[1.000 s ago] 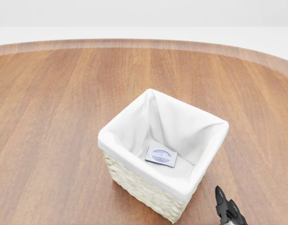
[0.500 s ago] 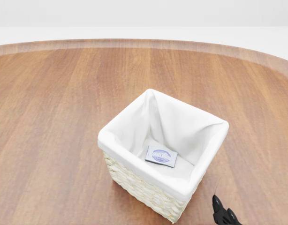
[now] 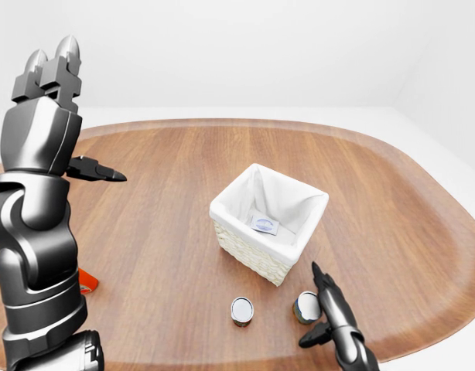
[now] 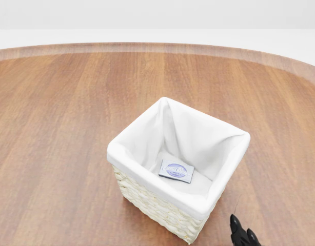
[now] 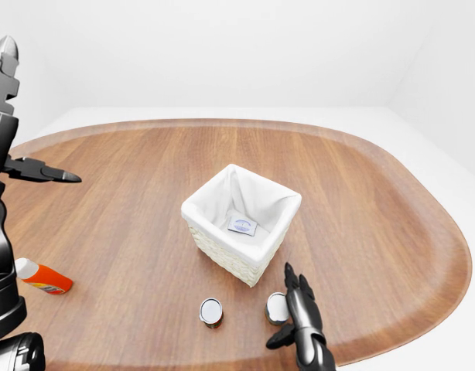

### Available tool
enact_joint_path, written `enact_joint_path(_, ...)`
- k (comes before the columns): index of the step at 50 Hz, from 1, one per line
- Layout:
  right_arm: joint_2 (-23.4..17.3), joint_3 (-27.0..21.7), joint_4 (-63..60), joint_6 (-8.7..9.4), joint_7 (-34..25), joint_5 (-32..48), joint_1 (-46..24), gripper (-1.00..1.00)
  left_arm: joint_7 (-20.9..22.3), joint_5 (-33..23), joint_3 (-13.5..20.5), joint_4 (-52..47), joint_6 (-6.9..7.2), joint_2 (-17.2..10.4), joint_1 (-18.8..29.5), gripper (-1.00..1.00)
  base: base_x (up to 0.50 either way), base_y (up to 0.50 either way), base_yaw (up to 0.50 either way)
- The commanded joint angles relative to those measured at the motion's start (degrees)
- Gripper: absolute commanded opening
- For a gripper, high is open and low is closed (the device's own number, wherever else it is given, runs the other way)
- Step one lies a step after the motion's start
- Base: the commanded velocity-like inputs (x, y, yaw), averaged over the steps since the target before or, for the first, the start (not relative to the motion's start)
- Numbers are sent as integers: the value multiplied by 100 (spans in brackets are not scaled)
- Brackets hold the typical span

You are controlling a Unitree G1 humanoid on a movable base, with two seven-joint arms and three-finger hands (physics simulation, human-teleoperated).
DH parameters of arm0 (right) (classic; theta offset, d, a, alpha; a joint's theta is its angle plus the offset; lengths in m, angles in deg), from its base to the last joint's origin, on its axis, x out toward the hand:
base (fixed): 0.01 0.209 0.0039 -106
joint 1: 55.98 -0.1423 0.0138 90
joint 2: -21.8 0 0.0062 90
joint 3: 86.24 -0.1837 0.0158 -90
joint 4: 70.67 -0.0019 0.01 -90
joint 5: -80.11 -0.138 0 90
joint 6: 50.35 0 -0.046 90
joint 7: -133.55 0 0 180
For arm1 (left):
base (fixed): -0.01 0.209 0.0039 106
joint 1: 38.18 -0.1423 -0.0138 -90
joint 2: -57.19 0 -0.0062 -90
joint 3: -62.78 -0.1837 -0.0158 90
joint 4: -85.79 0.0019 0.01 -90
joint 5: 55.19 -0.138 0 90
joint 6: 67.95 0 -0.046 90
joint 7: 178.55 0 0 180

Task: Pick up the alphabet soup and the cream cheese box, and put them in the basket.

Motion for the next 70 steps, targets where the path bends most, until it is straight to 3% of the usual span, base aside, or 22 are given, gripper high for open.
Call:
enact_joint_path(1, -28, 37, 317, 0, 135, 7, -171, 98, -43, 11, -2, 46, 0, 7, -10, 100, 0, 0, 0)
enact_joint_path(2, -35, 54, 420, 0, 177, 36, -203, 56, -12, 0, -8, 19, 0, 2, 6, 100, 0, 0, 0)
enact_joint_path(3, -43, 59, 506, 0, 208, 39, -243, 33, 25, -1, 6, -32, 0, -5, -2, 100, 0, 0, 0)
enact_joint_path(4, -54, 61, 590, 0, 237, 40, -281, -55, 50, -5, 10, -61, 0, -9, 0, 100, 0, 0, 0)
enact_joint_path(5, -62, 66, 656, 0, 267, 50, -310, -100, 62, -10, 10, -76, 0, -10, 0, 100, 0, 0, 0)
enact_joint_path(23, -37, -142, 86, 0, 213, -60, -110, -100, 11, 18, 8, 4, 0, -1, 7, 100, 0, 0, 0)
enact_joint_path(48, -91, -871, -291, 0, 363, -464, -172, -100, -2, -25, -24, 87, 0, -18, 66, 100, 0, 0, 0)
enact_joint_path(61, 58, -1465, -1185, 0, 406, -924, -129, -100, -48, -17, -46, 156, 0, -33, 90, 100, 0, 0, 0)
enact_joint_path(70, 329, -1767, -2887, 0, -266, -981, 88, -100, -87, -14, -31, 155, 0, -46, 97, 100, 0, 0, 0)
